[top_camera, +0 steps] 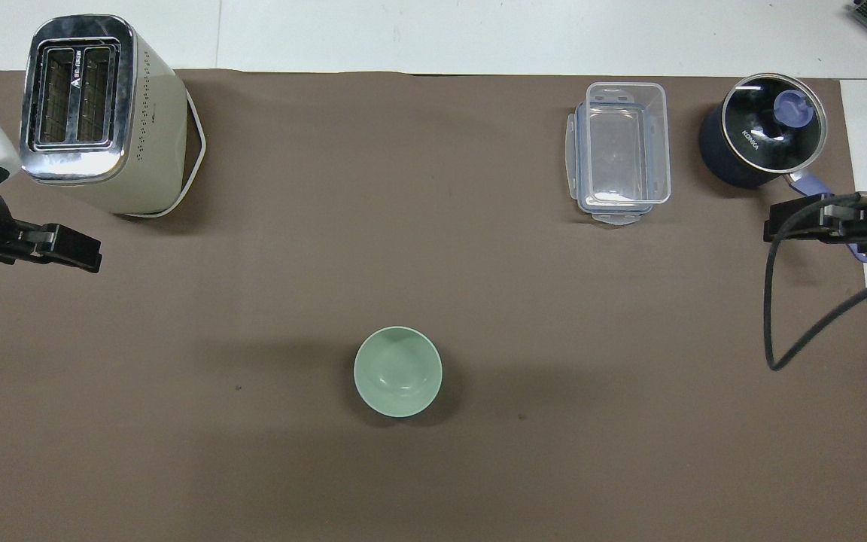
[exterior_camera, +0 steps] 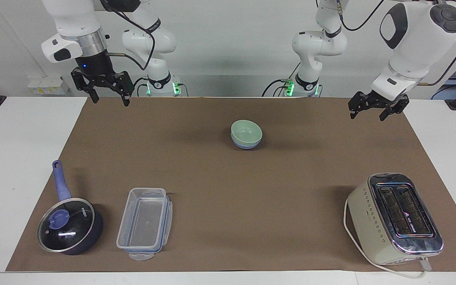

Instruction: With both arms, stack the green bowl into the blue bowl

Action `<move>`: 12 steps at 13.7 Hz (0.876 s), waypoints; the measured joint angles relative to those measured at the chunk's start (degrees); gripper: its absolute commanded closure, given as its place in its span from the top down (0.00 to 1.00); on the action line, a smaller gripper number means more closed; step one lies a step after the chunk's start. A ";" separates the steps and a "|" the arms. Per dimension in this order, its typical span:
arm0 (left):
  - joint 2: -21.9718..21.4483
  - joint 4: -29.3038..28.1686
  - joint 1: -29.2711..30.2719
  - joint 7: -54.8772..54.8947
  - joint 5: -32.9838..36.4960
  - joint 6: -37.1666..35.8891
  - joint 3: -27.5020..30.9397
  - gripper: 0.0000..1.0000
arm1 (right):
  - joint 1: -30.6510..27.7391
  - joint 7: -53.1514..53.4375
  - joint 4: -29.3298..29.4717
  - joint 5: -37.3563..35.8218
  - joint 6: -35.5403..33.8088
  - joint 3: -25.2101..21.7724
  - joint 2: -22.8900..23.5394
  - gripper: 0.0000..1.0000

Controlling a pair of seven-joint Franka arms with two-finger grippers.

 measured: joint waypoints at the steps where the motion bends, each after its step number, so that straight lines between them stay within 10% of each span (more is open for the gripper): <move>1: 0.00 0.00 0.00 0.00 0.00 0.00 0.00 1.00 | -0.02 -0.17 1.00 0.00 -1.37 0.00 0.26 1.00; 12: 0.00 0.00 0.00 0.00 0.00 0.00 0.00 1.00 | -0.08 -6.26 2.53 -0.09 -3.20 0.12 2.19 1.00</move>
